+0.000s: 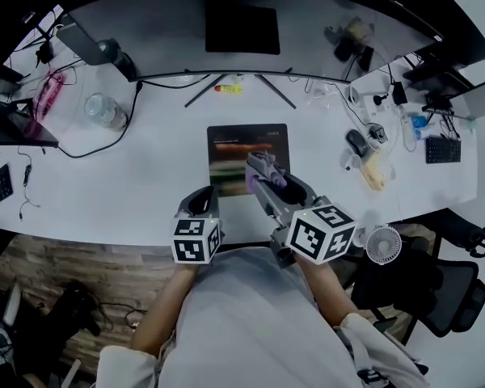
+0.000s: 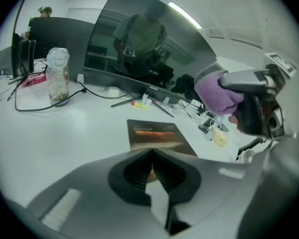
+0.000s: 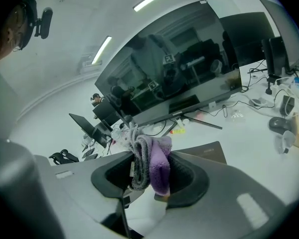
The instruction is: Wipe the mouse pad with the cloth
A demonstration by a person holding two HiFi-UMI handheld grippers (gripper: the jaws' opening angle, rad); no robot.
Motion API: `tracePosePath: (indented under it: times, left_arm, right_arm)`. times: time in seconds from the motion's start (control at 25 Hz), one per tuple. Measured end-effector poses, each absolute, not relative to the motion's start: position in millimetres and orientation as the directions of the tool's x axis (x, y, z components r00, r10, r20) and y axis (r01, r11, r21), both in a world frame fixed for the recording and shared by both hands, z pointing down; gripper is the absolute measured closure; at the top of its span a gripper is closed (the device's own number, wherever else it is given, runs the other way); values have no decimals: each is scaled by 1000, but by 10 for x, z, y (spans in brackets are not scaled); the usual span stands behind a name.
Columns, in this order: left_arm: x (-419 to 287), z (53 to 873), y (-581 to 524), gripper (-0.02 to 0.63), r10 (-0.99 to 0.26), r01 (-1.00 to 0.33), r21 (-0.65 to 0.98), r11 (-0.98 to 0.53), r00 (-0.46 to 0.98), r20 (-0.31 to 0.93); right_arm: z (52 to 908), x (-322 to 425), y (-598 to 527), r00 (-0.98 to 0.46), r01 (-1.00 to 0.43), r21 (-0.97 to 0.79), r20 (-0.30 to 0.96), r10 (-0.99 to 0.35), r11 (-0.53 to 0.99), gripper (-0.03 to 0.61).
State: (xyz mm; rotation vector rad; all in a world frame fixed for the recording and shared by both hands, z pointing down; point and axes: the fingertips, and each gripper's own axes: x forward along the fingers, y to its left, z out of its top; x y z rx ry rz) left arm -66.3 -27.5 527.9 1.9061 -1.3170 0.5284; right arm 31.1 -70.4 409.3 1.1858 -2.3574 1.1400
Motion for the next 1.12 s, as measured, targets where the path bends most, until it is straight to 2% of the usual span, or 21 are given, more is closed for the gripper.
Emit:
tracePosePath:
  times: [0.64,1.12]
  left_arm:
    - [-594,5916,-308,614,-547,-931,358,-68,335,767]
    - [-556,6014,-316,614,-550,-939,338,-59,313,774]
  right_arm:
    - [4729,23,-1187,-643,-764,-538,602,-473,355,407]
    - [5265,-210,-1534,-653,-755,-577,627,-425,311,407]
